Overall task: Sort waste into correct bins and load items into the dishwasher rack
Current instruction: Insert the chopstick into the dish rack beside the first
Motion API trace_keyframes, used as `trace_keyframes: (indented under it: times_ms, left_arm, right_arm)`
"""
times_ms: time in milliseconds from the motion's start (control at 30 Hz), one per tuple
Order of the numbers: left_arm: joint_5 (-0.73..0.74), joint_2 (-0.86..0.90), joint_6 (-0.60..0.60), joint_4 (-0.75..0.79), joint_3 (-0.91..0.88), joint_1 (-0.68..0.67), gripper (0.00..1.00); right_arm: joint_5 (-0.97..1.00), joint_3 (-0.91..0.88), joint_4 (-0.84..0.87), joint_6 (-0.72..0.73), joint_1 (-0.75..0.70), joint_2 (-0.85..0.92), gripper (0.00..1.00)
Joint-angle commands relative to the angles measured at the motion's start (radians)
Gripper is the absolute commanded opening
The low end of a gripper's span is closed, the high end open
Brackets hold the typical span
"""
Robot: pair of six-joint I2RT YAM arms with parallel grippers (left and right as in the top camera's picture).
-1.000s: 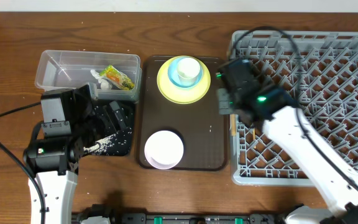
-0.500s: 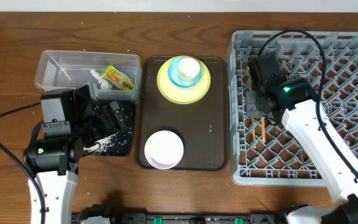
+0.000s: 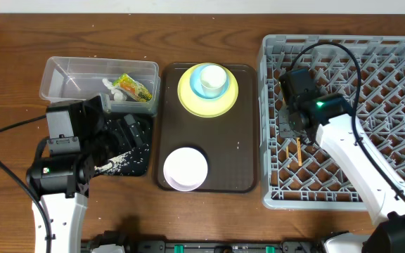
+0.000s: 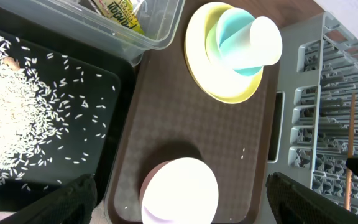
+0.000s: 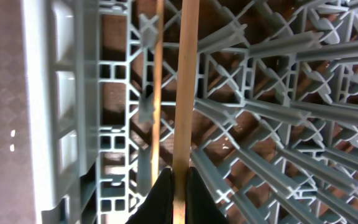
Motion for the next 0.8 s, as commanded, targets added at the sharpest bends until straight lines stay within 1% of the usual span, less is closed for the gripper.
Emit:
trace_keyframes:
  times_ms: [0,67,267,333,433,467,500,567,667,767]
  left_arm:
    - [-0.006,0.0,0.013,0.0,0.004,0.004,0.9]
    - [-0.006,0.0,0.013,0.0,0.004,0.005,0.89]
    - [-0.006,0.0,0.013,0.0,0.004,0.004,0.9]
    - [-0.006,0.0,0.013,0.0,0.004,0.005,0.9]
    - [-0.006,0.0,0.013,0.0,0.004,0.005,0.9]
    - [-0.006,0.0,0.013,0.0,0.004,0.004,0.9]
    - [-0.006,0.0,0.013,0.0,0.004,0.005,0.9]
    - [-0.006,0.0,0.013,0.0,0.004,0.004,0.9]
    - [-0.006,0.0,0.013,0.0,0.004,0.005,0.9]
    - [-0.006,0.0,0.013,0.0,0.004,0.004,0.9]
  right_arm:
    - [0.015,-0.01,0.011,-0.023,-0.028,0.001,0.04]
    - [0.015,-0.01,0.015,-0.027,-0.038,0.001,0.07]
    - [0.015,-0.011,0.034,-0.064,-0.054,0.001,0.07]
    - [0.015,-0.011,0.041,-0.075,-0.054,0.001,0.14]
    - [0.015,-0.011,0.056,-0.075,-0.059,0.001,0.35]
    - [0.015,-0.011,0.061,-0.075,-0.062,0.001,0.41]
    - [0.015,-0.011,0.066,-0.075,-0.066,0.001,0.44]
    - [0.014,-0.011,0.069,-0.075,-0.074,0.001,0.46]
    - [-0.005,-0.011,0.071,-0.074,-0.078,0.001,0.47]
    - [-0.092,-0.011,0.09,-0.074,-0.078,0.001,0.47]
